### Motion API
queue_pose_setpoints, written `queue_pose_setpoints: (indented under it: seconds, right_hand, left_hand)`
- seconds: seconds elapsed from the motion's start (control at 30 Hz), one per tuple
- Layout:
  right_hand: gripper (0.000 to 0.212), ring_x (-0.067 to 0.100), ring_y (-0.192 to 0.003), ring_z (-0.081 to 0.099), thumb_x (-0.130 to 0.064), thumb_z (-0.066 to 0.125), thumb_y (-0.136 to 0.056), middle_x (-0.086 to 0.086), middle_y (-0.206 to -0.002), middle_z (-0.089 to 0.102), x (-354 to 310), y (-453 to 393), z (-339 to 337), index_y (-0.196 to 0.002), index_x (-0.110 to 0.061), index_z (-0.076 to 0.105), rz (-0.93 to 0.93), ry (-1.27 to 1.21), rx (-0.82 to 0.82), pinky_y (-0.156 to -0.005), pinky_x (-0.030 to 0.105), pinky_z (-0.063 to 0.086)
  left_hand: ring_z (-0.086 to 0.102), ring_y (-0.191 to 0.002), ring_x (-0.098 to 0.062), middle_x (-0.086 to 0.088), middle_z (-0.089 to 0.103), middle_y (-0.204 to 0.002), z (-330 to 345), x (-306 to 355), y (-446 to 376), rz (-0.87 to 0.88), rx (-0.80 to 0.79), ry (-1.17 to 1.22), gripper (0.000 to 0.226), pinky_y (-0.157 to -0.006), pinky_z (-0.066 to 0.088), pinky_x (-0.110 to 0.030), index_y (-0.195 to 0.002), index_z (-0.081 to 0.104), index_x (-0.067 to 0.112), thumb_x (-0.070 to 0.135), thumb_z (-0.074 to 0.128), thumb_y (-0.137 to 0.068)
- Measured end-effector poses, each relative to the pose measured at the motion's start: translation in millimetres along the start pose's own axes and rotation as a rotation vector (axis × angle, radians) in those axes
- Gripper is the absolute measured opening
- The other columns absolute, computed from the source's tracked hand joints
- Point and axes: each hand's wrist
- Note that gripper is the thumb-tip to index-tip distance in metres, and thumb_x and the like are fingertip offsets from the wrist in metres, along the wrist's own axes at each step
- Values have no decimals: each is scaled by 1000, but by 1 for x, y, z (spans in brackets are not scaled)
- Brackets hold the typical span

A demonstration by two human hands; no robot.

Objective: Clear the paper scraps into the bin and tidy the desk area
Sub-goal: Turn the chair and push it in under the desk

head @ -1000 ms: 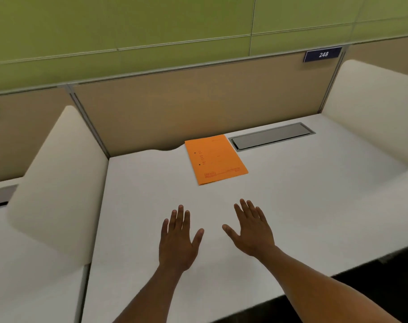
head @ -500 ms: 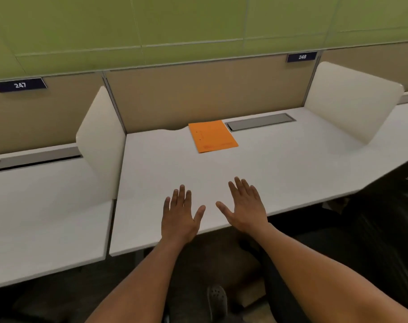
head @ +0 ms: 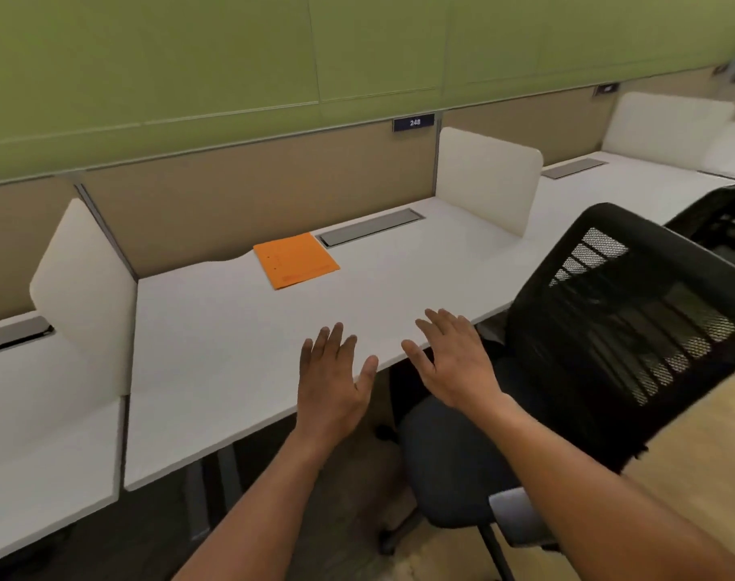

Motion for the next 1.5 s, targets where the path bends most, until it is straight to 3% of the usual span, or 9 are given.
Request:
queue_pose_setpoints:
  seconds: [0.23, 0.37, 0.77, 1.17, 1.33, 1.5]
  right_hand:
    - [66, 20, -141, 27, -62, 23, -96, 4, -148, 42, 97, 83, -68, -137, -19, 49, 133, -13, 90, -117, 42, 16]
    - [63, 20, -137, 33, -60, 29, -95, 5, -145, 45, 152, 146, -98, -136, -17, 50, 174, -46, 122, -116, 42, 21]
    - [60, 21, -136, 34, -58, 34, -95, 7, -146, 45, 277, 269, -175, -137, -17, 49, 338, -64, 202, -112, 42, 25]
    - [63, 15, -143, 21, -60, 34, -94, 2, -155, 30, 362, 266, -182, -142, -19, 41, 384, -133, 242, -113, 38, 26]
    - [70, 12, -144, 17, -66, 27, -93, -1, -157, 25, 415, 237, -178, -146, -22, 35, 356, -130, 208, -113, 36, 22]
    - [77, 13, -144, 16, -71, 17, -90, -1, -158, 22, 480, 185, -184, -148, -22, 32, 316, -88, 138, -115, 38, 24]
  left_hand:
    - [14, -148, -20, -3, 30, -159, 25, 122, 25, 192, -54, 31, 67, -121, -1, -41, -144, 43, 21, 61, 17, -97]
    - [23, -145, -20, -4, 39, -153, 42, 209, 53, 249, -39, 116, 62, -120, 0, -38, -141, 47, 18, 56, 25, -98]
    - [31, -142, -21, -7, 44, -149, 83, 405, 99, 426, -104, 304, 54, -120, 9, -40, -140, 48, 14, 49, 39, -99]
    - [23, -144, -18, -4, 34, -155, 127, 472, 62, 365, -125, 432, 58, -119, 18, -43, -145, 43, 17, 53, 38, -99]
    - [17, -146, -17, -3, 26, -159, 157, 510, 6, 362, -93, 446, 61, -119, 14, -41, -148, 36, 21, 56, 37, -98]
    - [13, -148, -22, -8, 19, -162, 183, 557, -65, 238, -132, 456, 68, -121, 11, -43, -152, 26, 15, 55, 36, -98]
Point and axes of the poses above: each hand's wrist, its own y-axis away from the middle knuckle, its own z-axis out of the palm, x = y × z
